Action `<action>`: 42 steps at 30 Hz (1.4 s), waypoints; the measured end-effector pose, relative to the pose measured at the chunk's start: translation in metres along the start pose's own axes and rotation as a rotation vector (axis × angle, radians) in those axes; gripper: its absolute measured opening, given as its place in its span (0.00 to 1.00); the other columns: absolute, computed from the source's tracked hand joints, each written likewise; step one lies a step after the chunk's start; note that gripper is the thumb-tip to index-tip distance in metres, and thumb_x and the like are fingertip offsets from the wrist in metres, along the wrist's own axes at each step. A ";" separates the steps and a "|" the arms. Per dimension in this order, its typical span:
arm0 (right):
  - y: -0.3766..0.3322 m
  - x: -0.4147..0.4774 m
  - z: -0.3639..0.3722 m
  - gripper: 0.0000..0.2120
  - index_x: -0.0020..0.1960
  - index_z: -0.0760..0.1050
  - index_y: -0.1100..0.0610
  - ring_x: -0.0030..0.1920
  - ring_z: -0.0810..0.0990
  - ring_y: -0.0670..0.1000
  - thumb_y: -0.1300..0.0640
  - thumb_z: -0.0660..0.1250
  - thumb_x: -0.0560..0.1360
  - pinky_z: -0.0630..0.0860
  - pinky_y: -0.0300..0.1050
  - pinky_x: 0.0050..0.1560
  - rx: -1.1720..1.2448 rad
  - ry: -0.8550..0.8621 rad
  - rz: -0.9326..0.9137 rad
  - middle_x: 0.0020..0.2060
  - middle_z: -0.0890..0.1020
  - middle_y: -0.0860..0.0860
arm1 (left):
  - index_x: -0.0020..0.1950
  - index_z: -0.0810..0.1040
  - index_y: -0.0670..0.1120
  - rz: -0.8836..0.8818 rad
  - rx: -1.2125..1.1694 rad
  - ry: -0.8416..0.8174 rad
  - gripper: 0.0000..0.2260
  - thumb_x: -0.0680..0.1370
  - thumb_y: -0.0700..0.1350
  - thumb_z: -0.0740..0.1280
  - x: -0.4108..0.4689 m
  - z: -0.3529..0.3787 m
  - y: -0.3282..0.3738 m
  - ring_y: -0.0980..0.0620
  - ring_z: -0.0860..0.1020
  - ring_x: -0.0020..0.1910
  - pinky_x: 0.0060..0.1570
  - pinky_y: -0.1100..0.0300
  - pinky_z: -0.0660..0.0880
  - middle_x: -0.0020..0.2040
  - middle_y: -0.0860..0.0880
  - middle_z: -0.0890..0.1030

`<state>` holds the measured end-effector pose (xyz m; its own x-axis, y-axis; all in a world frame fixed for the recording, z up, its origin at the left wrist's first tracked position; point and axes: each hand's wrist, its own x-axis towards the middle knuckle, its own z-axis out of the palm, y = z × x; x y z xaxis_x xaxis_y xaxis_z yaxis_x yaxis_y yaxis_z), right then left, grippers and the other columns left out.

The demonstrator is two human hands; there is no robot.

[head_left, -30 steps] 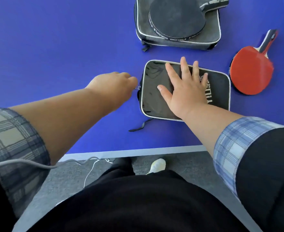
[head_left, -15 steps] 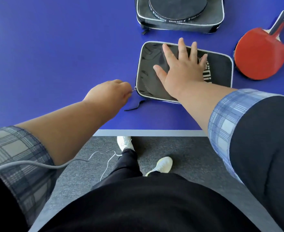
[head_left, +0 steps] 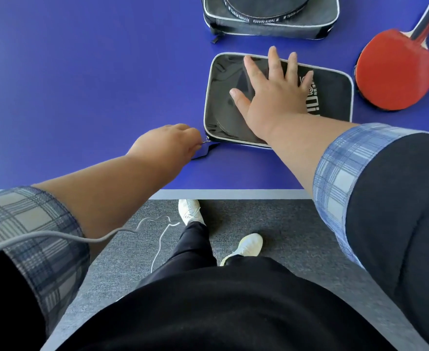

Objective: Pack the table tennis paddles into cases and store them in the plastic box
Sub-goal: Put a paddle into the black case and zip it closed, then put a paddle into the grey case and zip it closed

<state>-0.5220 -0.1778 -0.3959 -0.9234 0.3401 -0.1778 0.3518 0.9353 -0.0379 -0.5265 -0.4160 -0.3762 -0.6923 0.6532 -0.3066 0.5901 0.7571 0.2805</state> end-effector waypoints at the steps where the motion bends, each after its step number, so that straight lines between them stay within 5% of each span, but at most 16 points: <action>1: 0.000 0.000 0.000 0.35 0.79 0.50 0.36 0.81 0.45 0.64 0.27 0.43 0.74 0.45 0.73 0.74 0.006 0.003 -0.001 0.82 0.49 0.52 | 0.52 0.76 0.49 0.015 -0.007 -0.012 0.07 0.82 0.49 0.61 0.001 0.002 0.005 0.44 0.76 0.46 0.40 0.49 0.75 0.47 0.50 0.76; 7: 0.000 0.000 0.001 0.36 0.79 0.50 0.37 0.80 0.46 0.64 0.27 0.43 0.74 0.45 0.73 0.75 -0.009 0.009 0.003 0.82 0.50 0.52 | 0.53 0.76 0.49 -0.095 -0.114 -0.076 0.09 0.82 0.51 0.59 0.007 0.008 0.027 0.45 0.76 0.46 0.44 0.47 0.77 0.50 0.50 0.77; 12: -0.001 0.003 -0.008 0.36 0.79 0.48 0.36 0.81 0.44 0.63 0.26 0.43 0.74 0.44 0.72 0.75 -0.013 -0.078 0.002 0.82 0.48 0.51 | 0.55 0.78 0.60 -0.107 -0.219 -0.145 0.08 0.78 0.57 0.62 0.012 -0.004 0.018 0.50 0.76 0.48 0.42 0.56 0.74 0.53 0.57 0.74; 15: 0.000 0.004 -0.020 0.35 0.80 0.50 0.37 0.81 0.42 0.62 0.28 0.49 0.76 0.43 0.70 0.75 0.053 -0.173 0.009 0.82 0.46 0.51 | 0.53 0.78 0.60 -0.104 -0.233 -0.199 0.11 0.78 0.62 0.60 0.017 -0.013 0.014 0.54 0.77 0.47 0.43 0.56 0.74 0.52 0.60 0.73; 18: 0.005 -0.003 -0.034 0.30 0.78 0.61 0.41 0.81 0.45 0.58 0.36 0.60 0.78 0.44 0.65 0.77 0.331 -0.144 0.049 0.82 0.51 0.54 | 0.49 0.79 0.57 -0.078 -0.173 -0.237 0.19 0.80 0.65 0.52 0.024 -0.024 0.009 0.51 0.77 0.44 0.39 0.54 0.74 0.46 0.56 0.76; 23: 0.042 -0.038 -0.051 0.29 0.76 0.68 0.51 0.77 0.62 0.58 0.45 0.67 0.77 0.61 0.62 0.74 0.421 0.046 0.351 0.76 0.66 0.56 | 0.46 0.78 0.53 -0.255 -0.316 -0.072 0.17 0.81 0.57 0.52 0.042 -0.046 -0.003 0.47 0.78 0.36 0.32 0.53 0.76 0.42 0.52 0.80; 26: 0.066 -0.063 -0.054 0.38 0.80 0.58 0.55 0.69 0.72 0.55 0.49 0.70 0.76 0.69 0.44 0.67 0.690 0.049 0.663 0.74 0.68 0.54 | 0.58 0.75 0.50 -0.380 -0.560 -0.030 0.14 0.79 0.56 0.57 0.062 -0.053 0.008 0.45 0.80 0.36 0.28 0.55 0.74 0.49 0.51 0.79; 28: 0.073 -0.074 -0.055 0.41 0.82 0.49 0.53 0.55 0.78 0.47 0.49 0.69 0.77 0.69 0.33 0.52 0.901 -0.059 0.858 0.74 0.69 0.52 | 0.65 0.72 0.51 -0.415 -0.636 -0.158 0.18 0.78 0.57 0.61 0.076 -0.050 0.019 0.47 0.80 0.38 0.29 0.59 0.72 0.53 0.51 0.79; 30: 0.078 -0.076 -0.056 0.43 0.83 0.45 0.51 0.54 0.78 0.49 0.47 0.67 0.77 0.69 0.39 0.49 0.987 -0.116 0.953 0.75 0.68 0.51 | 0.60 0.73 0.52 -0.439 -0.659 -0.215 0.15 0.76 0.55 0.64 0.086 -0.042 0.027 0.45 0.81 0.41 0.35 0.56 0.76 0.52 0.49 0.80; 32: 0.084 -0.076 -0.058 0.44 0.82 0.46 0.52 0.64 0.76 0.54 0.45 0.68 0.76 0.70 0.45 0.54 1.014 -0.154 0.992 0.76 0.67 0.52 | 0.56 0.70 0.55 -0.503 -0.728 -0.180 0.12 0.75 0.53 0.66 0.088 -0.036 0.032 0.45 0.80 0.44 0.40 0.52 0.78 0.50 0.50 0.79; 34: 0.089 -0.075 -0.058 0.40 0.80 0.56 0.54 0.69 0.72 0.58 0.41 0.68 0.75 0.68 0.47 0.57 1.079 -0.194 1.042 0.74 0.69 0.54 | 0.55 0.66 0.60 -0.531 -0.734 -0.128 0.13 0.74 0.51 0.66 0.087 -0.037 0.038 0.47 0.78 0.40 0.33 0.56 0.74 0.44 0.52 0.78; 37: 0.103 -0.080 -0.062 0.33 0.70 0.70 0.53 0.63 0.76 0.59 0.36 0.68 0.71 0.75 0.55 0.64 1.220 -0.181 1.113 0.66 0.75 0.55 | 0.51 0.64 0.63 -0.513 -0.718 -0.079 0.14 0.73 0.48 0.64 0.093 -0.045 0.053 0.46 0.77 0.35 0.29 0.58 0.71 0.42 0.50 0.79; 42: 0.151 -0.091 -0.074 0.34 0.68 0.69 0.52 0.57 0.77 0.58 0.33 0.66 0.70 0.78 0.58 0.60 1.339 -0.068 1.226 0.62 0.75 0.53 | 0.46 0.70 0.56 -0.405 -0.697 -0.019 0.09 0.68 0.45 0.59 0.130 -0.069 0.122 0.42 0.77 0.34 0.27 0.58 0.73 0.42 0.45 0.81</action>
<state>-0.3966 -0.0603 -0.3127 -0.0802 0.6634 -0.7440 0.6560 -0.5269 -0.5405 -0.5737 -0.2397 -0.3196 -0.7861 0.3348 -0.5196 -0.1045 0.7565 0.6456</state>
